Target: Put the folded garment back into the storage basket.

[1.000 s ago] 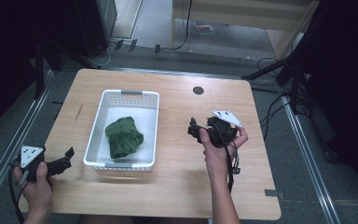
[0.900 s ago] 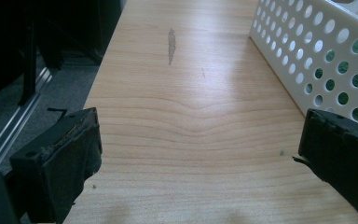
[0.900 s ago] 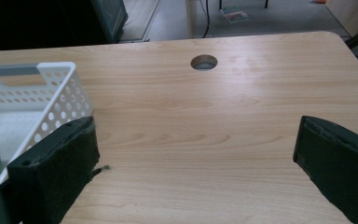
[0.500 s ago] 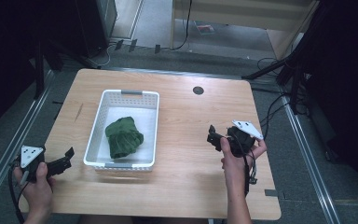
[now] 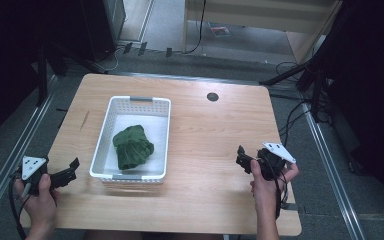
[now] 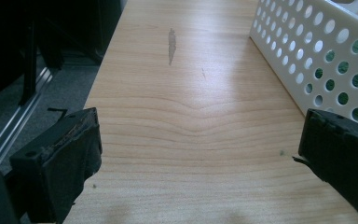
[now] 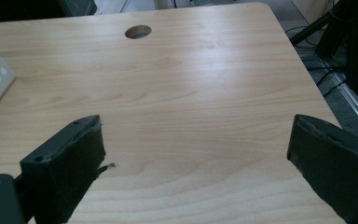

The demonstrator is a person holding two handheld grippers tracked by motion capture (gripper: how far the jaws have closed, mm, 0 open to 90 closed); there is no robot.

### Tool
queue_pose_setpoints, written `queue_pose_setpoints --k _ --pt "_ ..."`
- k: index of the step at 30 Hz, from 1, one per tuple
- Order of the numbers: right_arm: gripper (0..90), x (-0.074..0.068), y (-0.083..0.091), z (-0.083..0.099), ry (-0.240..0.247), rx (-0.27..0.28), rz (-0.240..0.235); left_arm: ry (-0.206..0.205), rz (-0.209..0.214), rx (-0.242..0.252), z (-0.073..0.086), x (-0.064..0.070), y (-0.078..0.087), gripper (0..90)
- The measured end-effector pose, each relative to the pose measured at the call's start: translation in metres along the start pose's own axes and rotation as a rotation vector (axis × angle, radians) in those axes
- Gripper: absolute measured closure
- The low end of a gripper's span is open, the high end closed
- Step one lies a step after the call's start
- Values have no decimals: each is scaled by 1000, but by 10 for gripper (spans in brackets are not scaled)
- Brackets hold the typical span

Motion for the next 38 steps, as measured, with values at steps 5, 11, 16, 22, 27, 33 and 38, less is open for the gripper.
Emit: queue_pose_setpoints --k 5,11,16,22,27,33,38 --pt "50 20 -3 19 -7 -23 11 -1 0 -1 0 0 0 3" --pt "57 40 -5 38 -7 -43 37 -1 0 0 0 0 0 4" --pt "66 60 -3 55 -34 -59 40 -1 -1 -1 0 0 0 4" --pt "68 76 2 70 -37 -68 28 0 0 1 0 0 0 4" --pt "86 89 9 78 -70 -45 25 2 2 2 0 -1 0 4" --pt "131 92 8 85 -130 -51 -13 9 5 4 0 -1 0 4" --pt "133 91 10 83 -142 -41 -5 11 6 -2 0 -1 1 4"
Point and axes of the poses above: each handheld gripper's, and its own axes: y roughly backward along the jaws, z roughly out of its underside, x roughly to its right, the point moved 4 cm from there along -y, roughly forward along the jaws, and after that the axes turned 14 degrees about z, right-handed, at the moved point
